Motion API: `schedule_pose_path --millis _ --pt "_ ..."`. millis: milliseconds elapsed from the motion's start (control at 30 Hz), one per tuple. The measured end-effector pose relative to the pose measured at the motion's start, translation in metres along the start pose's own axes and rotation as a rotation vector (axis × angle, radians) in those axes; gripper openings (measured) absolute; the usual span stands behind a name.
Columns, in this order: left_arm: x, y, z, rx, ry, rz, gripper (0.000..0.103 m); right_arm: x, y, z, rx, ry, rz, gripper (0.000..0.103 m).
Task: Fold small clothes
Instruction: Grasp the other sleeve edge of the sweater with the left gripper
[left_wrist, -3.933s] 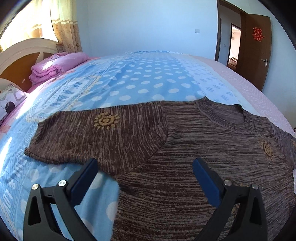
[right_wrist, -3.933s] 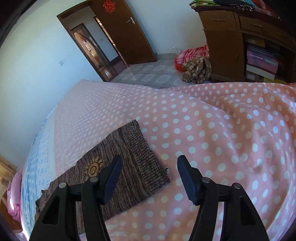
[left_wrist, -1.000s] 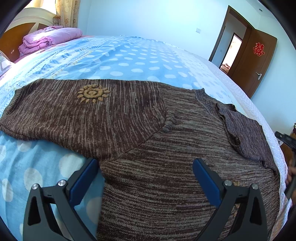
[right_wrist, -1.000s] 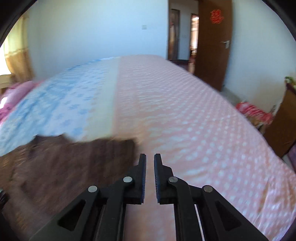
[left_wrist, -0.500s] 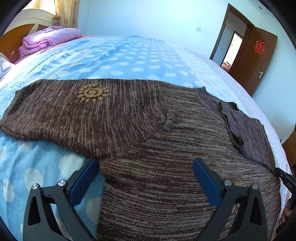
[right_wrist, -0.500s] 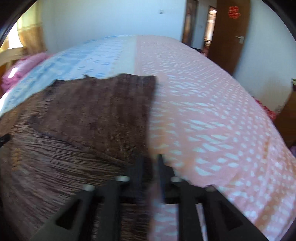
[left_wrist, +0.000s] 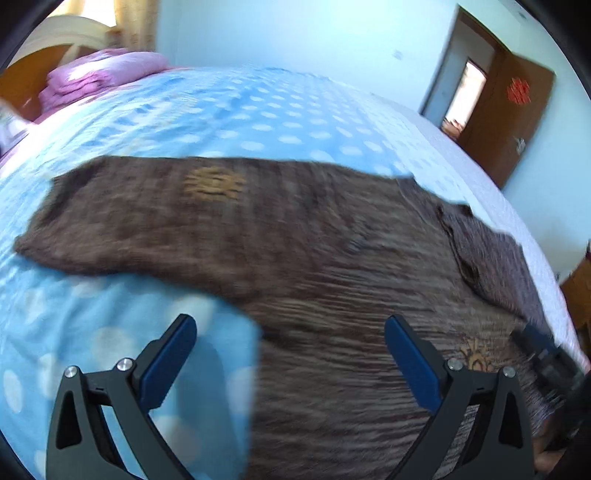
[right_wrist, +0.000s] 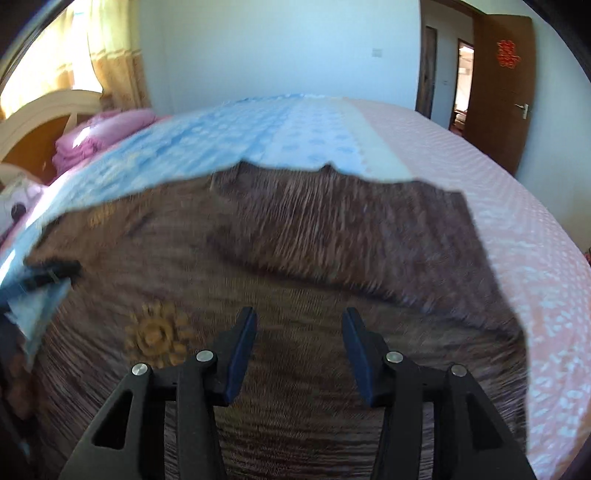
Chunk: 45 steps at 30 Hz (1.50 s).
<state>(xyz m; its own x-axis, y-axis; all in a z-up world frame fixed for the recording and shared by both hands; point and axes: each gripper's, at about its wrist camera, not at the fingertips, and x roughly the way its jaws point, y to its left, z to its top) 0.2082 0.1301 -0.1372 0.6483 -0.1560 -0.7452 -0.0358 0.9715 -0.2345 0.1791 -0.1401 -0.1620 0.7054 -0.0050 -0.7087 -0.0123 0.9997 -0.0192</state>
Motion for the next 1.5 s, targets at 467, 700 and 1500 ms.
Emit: schedule_pose_path --millis 467,700,1500 --pt "-0.021 0.193 0.029 -0.609 -0.109 0.034 0.084 -0.002 -0.009 -0.004 0.027 -0.015 0.041 0.064" --pt "-0.005 0.19 0.041 -0.644 -0.133 0.022 0.084 -0.001 -0.006 -0.003 0.024 -0.015 0.043 0.065" --pt "-0.011 -0.067 0.056 0.069 -0.154 -0.151 0.008 -0.001 -0.01 -0.005 0.051 -0.032 0.084 0.067"
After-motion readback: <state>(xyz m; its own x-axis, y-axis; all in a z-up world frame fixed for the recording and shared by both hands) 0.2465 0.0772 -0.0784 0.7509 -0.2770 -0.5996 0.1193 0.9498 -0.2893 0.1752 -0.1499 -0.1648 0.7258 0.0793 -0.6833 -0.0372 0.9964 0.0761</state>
